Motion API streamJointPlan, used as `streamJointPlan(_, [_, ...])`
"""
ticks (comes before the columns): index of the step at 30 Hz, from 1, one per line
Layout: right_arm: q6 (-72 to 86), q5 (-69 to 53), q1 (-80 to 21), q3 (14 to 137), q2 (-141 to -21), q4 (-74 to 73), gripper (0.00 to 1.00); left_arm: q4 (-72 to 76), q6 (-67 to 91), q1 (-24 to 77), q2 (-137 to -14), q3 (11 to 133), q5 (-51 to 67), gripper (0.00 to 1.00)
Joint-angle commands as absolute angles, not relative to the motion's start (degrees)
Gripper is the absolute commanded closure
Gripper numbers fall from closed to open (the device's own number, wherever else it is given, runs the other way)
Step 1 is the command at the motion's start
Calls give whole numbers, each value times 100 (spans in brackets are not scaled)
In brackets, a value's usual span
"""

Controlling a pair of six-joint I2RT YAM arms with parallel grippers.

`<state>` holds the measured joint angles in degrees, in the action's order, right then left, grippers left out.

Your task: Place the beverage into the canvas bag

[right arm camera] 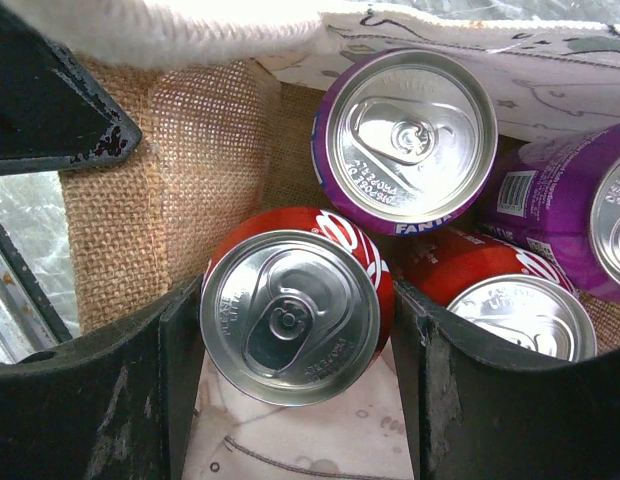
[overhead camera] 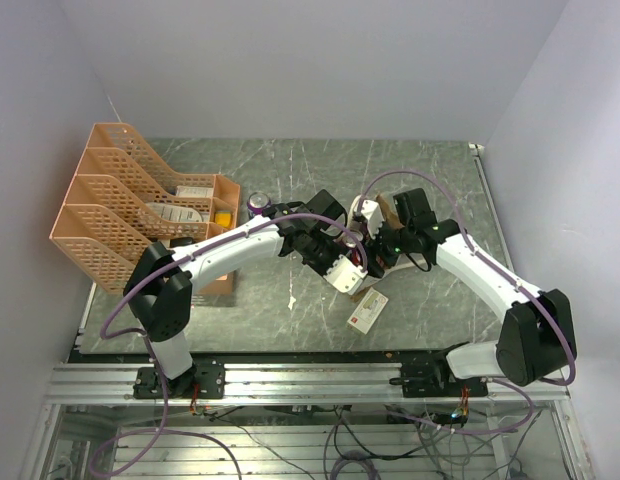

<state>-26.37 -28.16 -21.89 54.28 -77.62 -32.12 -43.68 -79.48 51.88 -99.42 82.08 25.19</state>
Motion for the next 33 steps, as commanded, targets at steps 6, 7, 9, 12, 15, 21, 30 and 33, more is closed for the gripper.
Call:
streamJointPlan(6, [-2854,-2502,-2188,5196,-7940,-2947,81,-4675,-7779,5239,-9753,8077,2729,93])
streamJointPlan(7, [-2863,-2511,-2188,5182,-7963,-2948,79,-4680,-7778,5243,-9754,8079,2725,93])
streamJointPlan(9, [-2874,-2526,-2188,5179,-7997,-2957,76,-4680,-7770,5245,-9745,8094,2713,92])
streamJointPlan(12, [-2889,-2561,-2186,5198,-8023,-2965,67,-4692,-7765,5242,-9747,8120,2707,92])
streamJointPlan(15, [-2920,-2636,-2188,5256,-8048,-3041,54,-4686,-7762,5239,-9760,8121,2707,92])
streamJointPlan(21, [-2944,-2832,-2188,5330,-8043,-3176,39,-4676,-7772,5239,-9756,8095,2681,92])
streamJointPlan(30, [-3005,-2927,-2188,5447,-7980,-3307,32,-4713,-7774,5240,-9768,8104,2671,91])
streamJointPlan(33, [-3015,-2943,-2188,5449,-7974,-3323,30,-4710,-7748,5243,-9760,8104,2668,91])
